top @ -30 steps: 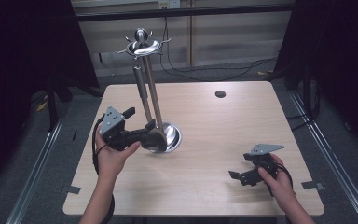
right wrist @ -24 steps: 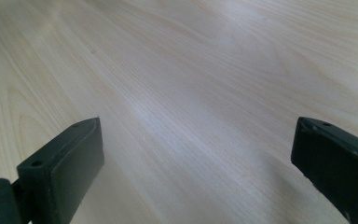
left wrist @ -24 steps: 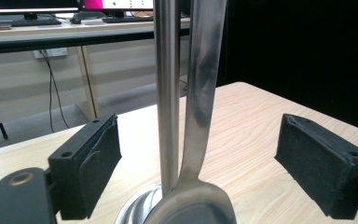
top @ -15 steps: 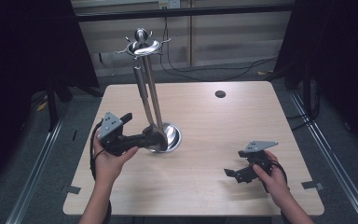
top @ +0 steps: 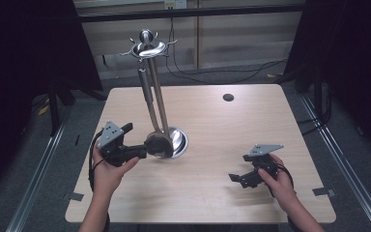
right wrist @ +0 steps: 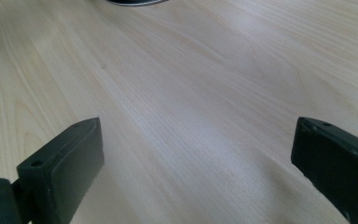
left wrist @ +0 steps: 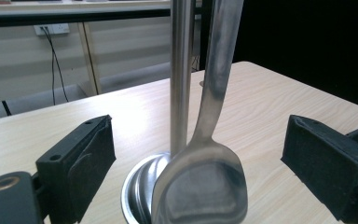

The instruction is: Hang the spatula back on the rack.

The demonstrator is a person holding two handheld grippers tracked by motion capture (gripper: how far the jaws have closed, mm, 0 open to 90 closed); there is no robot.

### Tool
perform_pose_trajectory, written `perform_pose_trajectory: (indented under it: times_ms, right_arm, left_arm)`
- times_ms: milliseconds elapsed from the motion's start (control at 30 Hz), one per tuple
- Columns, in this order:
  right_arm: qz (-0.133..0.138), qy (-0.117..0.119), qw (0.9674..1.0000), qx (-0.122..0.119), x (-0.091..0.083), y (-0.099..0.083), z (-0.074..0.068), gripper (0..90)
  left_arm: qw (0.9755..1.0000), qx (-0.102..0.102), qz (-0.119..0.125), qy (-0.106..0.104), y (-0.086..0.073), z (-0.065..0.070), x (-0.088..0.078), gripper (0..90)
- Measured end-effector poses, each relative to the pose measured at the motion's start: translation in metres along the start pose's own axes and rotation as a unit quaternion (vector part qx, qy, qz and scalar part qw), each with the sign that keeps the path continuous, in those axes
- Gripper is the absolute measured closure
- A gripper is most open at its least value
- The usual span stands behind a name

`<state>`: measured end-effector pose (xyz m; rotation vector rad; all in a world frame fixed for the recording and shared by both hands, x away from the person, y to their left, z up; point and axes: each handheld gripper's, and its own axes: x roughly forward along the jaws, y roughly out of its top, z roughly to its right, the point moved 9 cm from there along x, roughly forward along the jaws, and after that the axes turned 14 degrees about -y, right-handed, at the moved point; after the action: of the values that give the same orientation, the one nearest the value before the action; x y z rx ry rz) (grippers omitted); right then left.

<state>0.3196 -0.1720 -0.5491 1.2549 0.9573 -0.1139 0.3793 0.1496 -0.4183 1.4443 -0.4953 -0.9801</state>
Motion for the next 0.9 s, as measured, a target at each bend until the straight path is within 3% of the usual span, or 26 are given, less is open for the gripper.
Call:
perform_pose_trajectory:
  times_ms: [300, 567, 900]
  right_arm:
    - [0.0, 0.003, 1.0, -0.002, 0.002, 0.002, -0.002, 2.1]
    - [0.003, 0.007, 1.0, -0.003, 0.003, 0.005, -0.002, 2.2]
    - [0.003, 0.005, 1.0, -0.005, 0.004, 0.005, -0.002, 2.2]
  left_arm:
    - [0.9999, -0.005, -0.012, 0.009, -0.012, -0.005, -0.005, 8.9]
    - [0.9993, -0.013, -0.034, 0.013, -0.034, -0.007, -0.004, 8.9]
    - [0.9987, -0.024, -0.045, -0.003, -0.05, -0.006, 0.0, 8.9]
